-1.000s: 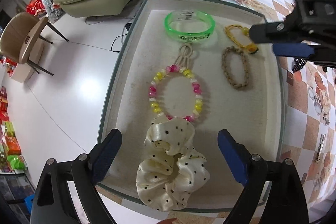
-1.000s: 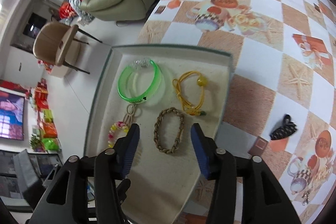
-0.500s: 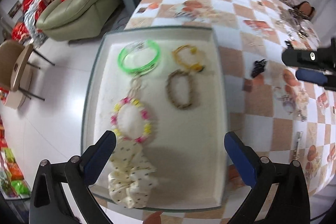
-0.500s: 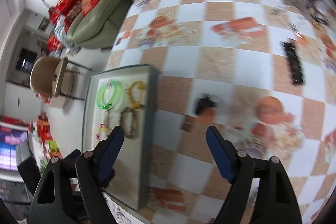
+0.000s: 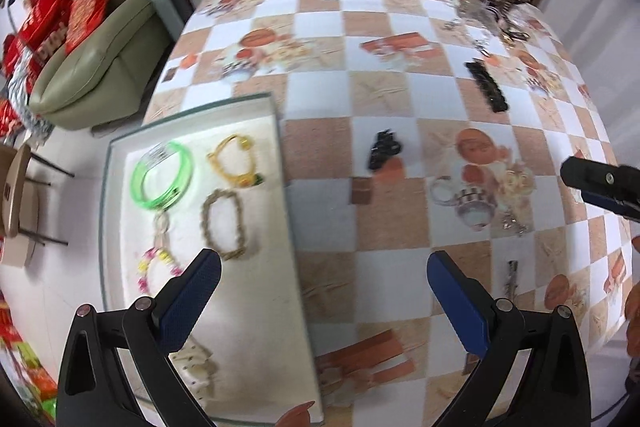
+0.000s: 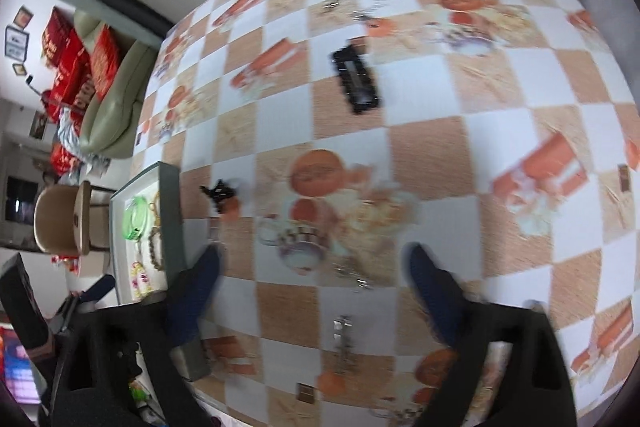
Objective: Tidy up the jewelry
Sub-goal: 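Move both open tools back over the table toward the hair clips, then grasp the silver metal hair clip with the right tool while the left tool grasps the black claw clip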
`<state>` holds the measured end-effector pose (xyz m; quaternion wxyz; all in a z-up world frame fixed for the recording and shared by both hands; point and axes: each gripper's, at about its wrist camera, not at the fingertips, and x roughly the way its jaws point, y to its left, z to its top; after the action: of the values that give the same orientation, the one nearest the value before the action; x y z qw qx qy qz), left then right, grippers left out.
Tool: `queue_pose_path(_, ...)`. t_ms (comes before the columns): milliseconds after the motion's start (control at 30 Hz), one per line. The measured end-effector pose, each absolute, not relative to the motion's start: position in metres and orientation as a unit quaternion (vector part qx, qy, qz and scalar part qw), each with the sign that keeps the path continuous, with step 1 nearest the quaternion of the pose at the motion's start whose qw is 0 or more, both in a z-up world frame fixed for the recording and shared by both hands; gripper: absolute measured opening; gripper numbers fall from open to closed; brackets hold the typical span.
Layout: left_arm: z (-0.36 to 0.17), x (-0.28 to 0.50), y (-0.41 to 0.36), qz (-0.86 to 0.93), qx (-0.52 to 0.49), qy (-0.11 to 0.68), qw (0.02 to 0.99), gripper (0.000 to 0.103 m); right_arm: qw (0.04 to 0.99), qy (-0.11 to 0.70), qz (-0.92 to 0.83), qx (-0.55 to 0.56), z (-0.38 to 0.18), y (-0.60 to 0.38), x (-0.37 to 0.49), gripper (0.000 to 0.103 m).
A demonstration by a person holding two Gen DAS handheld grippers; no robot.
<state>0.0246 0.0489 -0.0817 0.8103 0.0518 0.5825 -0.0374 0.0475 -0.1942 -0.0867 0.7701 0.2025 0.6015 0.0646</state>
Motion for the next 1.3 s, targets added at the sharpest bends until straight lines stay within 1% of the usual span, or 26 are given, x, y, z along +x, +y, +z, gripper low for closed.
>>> queue_pose_path(67, -0.083, 0.029, 0.041, -0.046, 0.055, 0.582, 0.810, 0.103, 0.775, 0.596, 0.059, 0.204, -0.086, -0.205, 0.041, 0.103)
queue_pose_path(267, -0.094, 0.043, 0.022, -0.064, 0.059, 0.591, 0.802, 0.103, 0.767, 0.615, 0.039, 0.180, -0.095, -0.220, 0.022, 0.103)
queue_pose_path(500, -0.105, 0.057, 0.007, -0.078, 0.072, 0.590, 0.800, 0.103, 0.746, 0.636, 0.021, 0.199, -0.113, -0.234, -0.005, 0.103)
queue_pose_path(1000, -0.128, 0.092, -0.001, -0.082, 0.056, 0.592, 0.800, 0.103, 0.748, 0.648, 0.032, 0.136, -0.136, -0.175, -0.032, 0.102)
queue_pose_path(1033, -0.130, 0.094, -0.001, -0.077, 0.056, 0.594, 0.799, 0.098, 0.749, 0.648, 0.031, 0.134, -0.137, -0.173, -0.031, 0.101)
queue_pose_path(1100, -0.135, 0.098, 0.001, -0.073, 0.054, 0.598, 0.797, 0.098, 0.749, 0.649, 0.027, 0.129, -0.141, -0.167, -0.030, 0.097)
queue_pose_path(1200, -0.141, 0.104, 0.003, -0.068, 0.049, 0.599, 0.797, 0.097, 0.750, 0.650, 0.022, 0.125, -0.144, -0.162, -0.029, 0.093)
queue_pose_path(1267, -0.146, 0.107, 0.003, -0.067, 0.051, 0.600, 0.795, 0.087, 0.751, 0.648, 0.020, 0.121, -0.146, -0.157, -0.028, 0.090)
queue_pose_path(1300, -0.149, 0.109, 0.003, -0.066, 0.053, 0.604, 0.793, 0.087, 0.752, 0.649, 0.019, 0.116, -0.148, -0.154, -0.027, 0.088)
